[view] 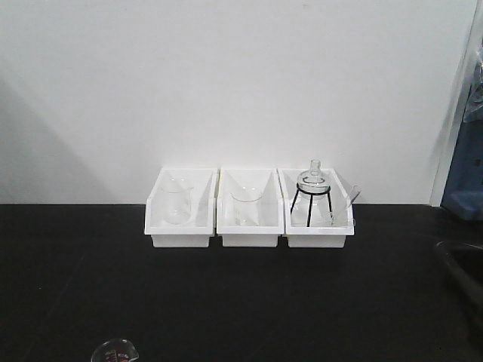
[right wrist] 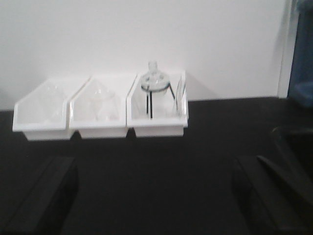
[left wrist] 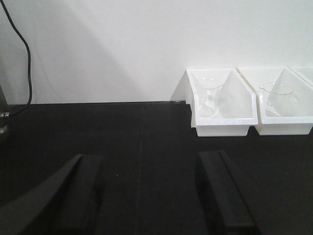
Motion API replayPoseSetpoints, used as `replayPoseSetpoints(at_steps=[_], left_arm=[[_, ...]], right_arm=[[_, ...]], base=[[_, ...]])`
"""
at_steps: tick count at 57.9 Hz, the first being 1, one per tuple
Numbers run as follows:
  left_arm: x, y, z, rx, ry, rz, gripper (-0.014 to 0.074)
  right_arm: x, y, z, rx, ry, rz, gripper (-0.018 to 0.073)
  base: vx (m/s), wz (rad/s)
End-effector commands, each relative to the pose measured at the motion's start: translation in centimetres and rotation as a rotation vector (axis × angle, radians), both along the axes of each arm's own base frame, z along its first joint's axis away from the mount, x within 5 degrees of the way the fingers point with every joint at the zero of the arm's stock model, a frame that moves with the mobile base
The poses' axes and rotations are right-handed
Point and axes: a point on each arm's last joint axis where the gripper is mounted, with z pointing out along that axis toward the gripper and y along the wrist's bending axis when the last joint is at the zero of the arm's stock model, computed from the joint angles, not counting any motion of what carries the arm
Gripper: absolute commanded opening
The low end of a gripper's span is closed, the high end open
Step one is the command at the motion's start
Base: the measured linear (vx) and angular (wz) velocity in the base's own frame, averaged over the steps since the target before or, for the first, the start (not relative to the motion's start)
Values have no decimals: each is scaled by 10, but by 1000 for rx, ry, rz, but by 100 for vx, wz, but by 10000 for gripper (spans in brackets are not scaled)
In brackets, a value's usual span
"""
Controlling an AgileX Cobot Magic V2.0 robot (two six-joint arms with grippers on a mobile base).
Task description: Sort red and green spoons into left cabinet
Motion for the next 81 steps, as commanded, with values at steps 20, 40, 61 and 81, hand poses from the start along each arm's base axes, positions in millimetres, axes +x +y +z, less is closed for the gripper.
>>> replayPoseSetpoints(at_steps=[20,40,61,81], left_arm=[[0,0,18,-15,-109,1,523],[0,0,18,-15,-109,1,523],[0,0,18,-15,-108,1,523],[0,0,18,-14,-108,1,523]], right_arm=[[-46,24,-104,-30,-166,186,585],[-38,44,-119,-17,-174,306,584],[-15,59,-142,16,-169,321,584],[16,86,-146,-2,-180,394,584]], base=[[0,0],[0,0],[0,0],[0,0]])
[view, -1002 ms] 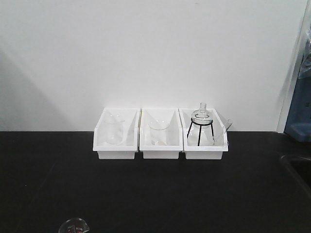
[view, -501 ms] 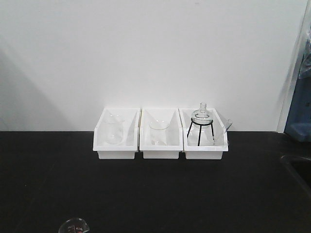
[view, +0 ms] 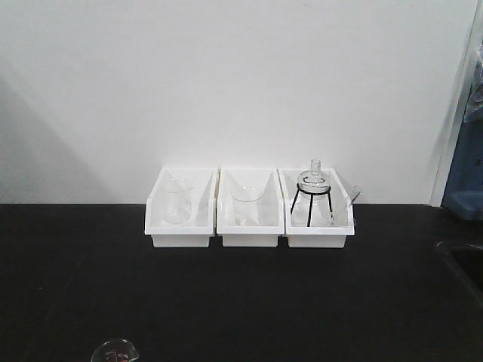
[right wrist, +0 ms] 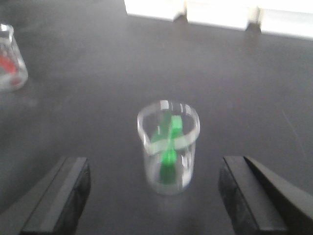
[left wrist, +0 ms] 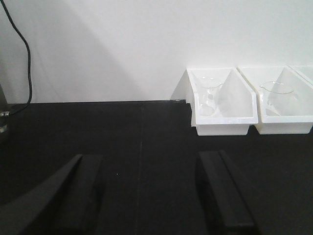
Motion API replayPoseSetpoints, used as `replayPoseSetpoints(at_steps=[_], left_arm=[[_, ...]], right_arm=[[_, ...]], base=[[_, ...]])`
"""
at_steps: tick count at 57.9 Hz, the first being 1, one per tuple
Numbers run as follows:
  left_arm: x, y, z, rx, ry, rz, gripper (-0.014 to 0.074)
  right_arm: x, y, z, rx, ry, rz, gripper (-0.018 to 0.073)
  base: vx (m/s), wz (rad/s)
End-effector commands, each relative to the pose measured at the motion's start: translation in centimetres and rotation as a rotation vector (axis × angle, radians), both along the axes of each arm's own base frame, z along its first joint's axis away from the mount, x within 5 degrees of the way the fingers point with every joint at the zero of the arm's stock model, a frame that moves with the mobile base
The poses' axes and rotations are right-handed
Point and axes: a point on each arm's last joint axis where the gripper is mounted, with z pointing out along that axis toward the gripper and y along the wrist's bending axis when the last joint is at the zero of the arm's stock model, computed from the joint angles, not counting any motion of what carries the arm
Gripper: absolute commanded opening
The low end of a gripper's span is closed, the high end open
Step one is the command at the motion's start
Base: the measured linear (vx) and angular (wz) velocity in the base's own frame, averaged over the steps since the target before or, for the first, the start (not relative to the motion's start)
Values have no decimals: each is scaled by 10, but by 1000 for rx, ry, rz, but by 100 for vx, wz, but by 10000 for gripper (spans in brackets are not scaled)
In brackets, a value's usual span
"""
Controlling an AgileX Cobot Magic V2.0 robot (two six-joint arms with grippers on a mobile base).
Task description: Sort red and green spoons into left cabinet
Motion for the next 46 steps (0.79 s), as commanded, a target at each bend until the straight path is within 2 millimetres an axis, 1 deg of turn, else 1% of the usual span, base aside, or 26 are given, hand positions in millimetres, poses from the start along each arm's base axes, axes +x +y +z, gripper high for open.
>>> replayPoseSetpoints(at_steps=[1,11,18,29,36,46], left_arm=[[0,0,18,-14,-112,1,523],[0,0,18,-13,-112,1,523],[0,0,18,-13,-112,1,523],[0,0,18,-6,-112,0,523],[0,0,18,-6,-112,0,523],[0,0,18,-6,-111,0,523]], right_arm=[[13,10,29,130,-240,21,584],[24,18,31,143,-262,34,584],[29,21,27,135,-250,35,584],[30,22,20,120,-225,29,573],[31,21,19,114,-226,17,533],[32,18,19,115,-225,-14,445]], base=[[0,0],[0,0],[0,0],[0,0],[0,0],[0,0]])
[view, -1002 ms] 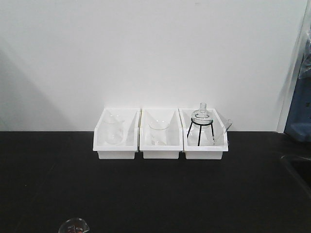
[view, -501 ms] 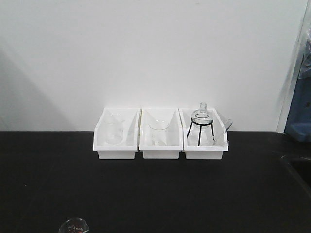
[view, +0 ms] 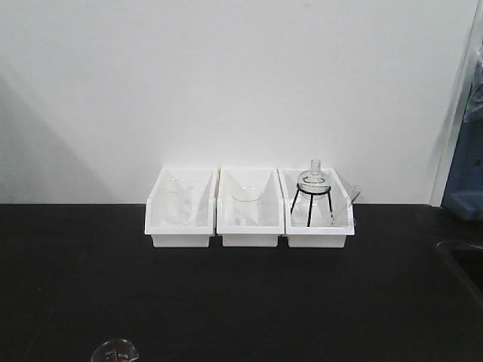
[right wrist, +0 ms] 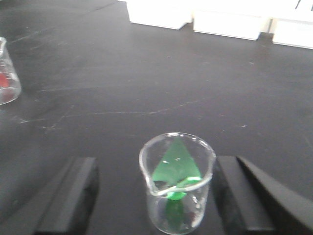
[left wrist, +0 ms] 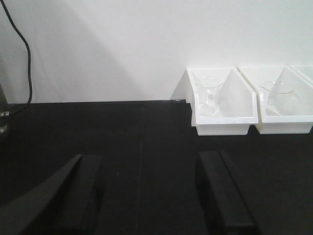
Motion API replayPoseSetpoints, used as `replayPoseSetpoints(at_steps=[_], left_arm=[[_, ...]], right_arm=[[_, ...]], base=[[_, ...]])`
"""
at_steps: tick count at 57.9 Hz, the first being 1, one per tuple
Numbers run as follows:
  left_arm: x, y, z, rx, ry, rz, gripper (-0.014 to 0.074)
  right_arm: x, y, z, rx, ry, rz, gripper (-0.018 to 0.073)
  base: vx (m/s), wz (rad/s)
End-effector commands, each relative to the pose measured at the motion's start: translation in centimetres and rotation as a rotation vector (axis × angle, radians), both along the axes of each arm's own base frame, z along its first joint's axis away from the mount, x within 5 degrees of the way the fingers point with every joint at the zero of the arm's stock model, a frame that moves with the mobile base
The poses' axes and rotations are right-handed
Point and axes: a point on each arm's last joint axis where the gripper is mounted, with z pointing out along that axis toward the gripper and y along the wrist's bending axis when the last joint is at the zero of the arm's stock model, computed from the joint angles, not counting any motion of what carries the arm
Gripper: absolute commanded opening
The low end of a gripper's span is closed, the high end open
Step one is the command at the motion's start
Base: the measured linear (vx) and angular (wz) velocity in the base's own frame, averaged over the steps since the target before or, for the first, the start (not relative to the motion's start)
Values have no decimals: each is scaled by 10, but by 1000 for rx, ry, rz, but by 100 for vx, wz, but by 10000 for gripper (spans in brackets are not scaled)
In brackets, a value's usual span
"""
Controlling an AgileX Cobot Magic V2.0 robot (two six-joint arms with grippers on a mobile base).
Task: Sort red and green spoons into left cabinet
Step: 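Grasp the green spoon with the right gripper and lift it out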
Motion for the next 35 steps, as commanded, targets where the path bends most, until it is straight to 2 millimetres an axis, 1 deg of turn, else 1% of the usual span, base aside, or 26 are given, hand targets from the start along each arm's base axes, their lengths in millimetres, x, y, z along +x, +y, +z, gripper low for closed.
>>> replayPoseSetpoints(at_steps=[1,9,27,29,35], left_arm=[[0,0,18,-6,-111,0,523],[0,0,18,-6,-109,0,523],[0,0,18,-7,-107,0,523],[0,0,18,-7,-107,0,523],[0,0,17,-7,-105,0,523]], right_arm=[[7,3,27,117,-221,-15,435],[7,2,27,93,-234,-12,337],[7,2,27,55,-255,-5,6],[7,2,27,53,-256,-4,-16],[7,2,27,53,-256,-4,-12]], base=[[0,0],[0,0],[0,0],[0,0],[0,0]])
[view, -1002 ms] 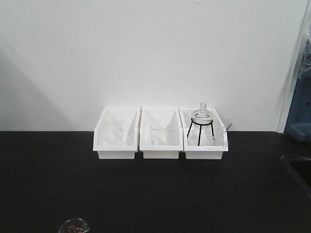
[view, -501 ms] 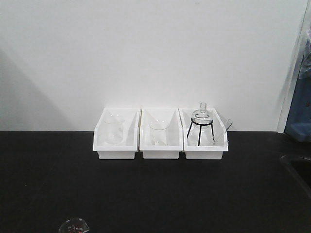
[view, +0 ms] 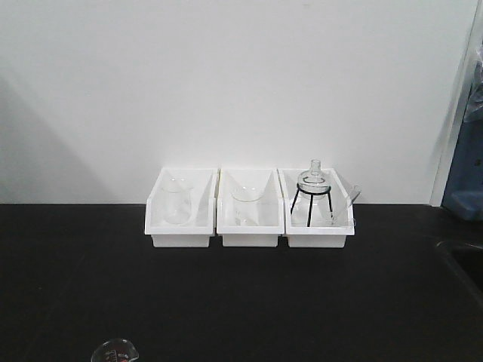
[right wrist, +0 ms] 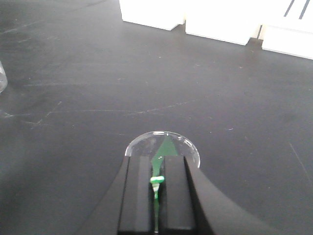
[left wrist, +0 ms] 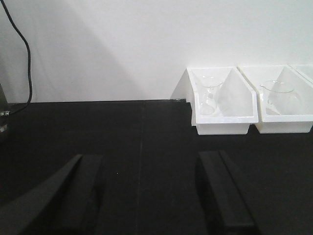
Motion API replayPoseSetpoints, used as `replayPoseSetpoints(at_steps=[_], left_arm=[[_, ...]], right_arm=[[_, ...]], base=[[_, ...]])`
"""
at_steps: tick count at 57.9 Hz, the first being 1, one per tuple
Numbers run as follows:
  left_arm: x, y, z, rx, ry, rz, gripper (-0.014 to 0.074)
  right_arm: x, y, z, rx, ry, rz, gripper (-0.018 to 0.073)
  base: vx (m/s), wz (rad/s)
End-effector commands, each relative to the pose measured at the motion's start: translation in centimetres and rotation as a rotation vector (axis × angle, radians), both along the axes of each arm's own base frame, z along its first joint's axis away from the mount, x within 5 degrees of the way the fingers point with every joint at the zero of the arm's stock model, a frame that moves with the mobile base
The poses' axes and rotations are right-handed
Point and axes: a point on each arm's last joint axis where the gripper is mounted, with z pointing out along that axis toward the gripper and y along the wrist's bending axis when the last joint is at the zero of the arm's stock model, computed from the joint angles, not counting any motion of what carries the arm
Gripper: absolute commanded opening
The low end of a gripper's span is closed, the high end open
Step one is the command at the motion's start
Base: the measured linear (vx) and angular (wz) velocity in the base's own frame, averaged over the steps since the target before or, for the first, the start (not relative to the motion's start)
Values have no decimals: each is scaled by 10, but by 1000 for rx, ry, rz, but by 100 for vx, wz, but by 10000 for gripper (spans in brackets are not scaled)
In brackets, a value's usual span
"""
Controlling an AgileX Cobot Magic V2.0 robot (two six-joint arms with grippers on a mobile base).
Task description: Sort red and green spoons into left cabinet
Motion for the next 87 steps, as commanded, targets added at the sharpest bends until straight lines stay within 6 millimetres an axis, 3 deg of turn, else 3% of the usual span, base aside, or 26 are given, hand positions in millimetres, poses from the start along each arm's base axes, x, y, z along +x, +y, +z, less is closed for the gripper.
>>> replayPoseSetpoints(at_steps=[1,34,55,69,87], left_arm=[[0,0,18,-7,-107,0,523],[4,0,14,-6,-83,0,523],[4,0,13,-6,-70,0,523],[8,-2,1,-40,39,-6,523],[43,-44,-39,114,233,-270,523]], right_arm=[[6,4,27,109,-225,2,-11],[17,11,44,135,-311,4,-6],[10,6,77,164,-450,3,-6],[3,-4,104,184,-560,-61,-6],[-4,-11,118,127,-561,-84,-6]], base=[[0,0],[0,0],[0,0],[0,0],[0,0]])
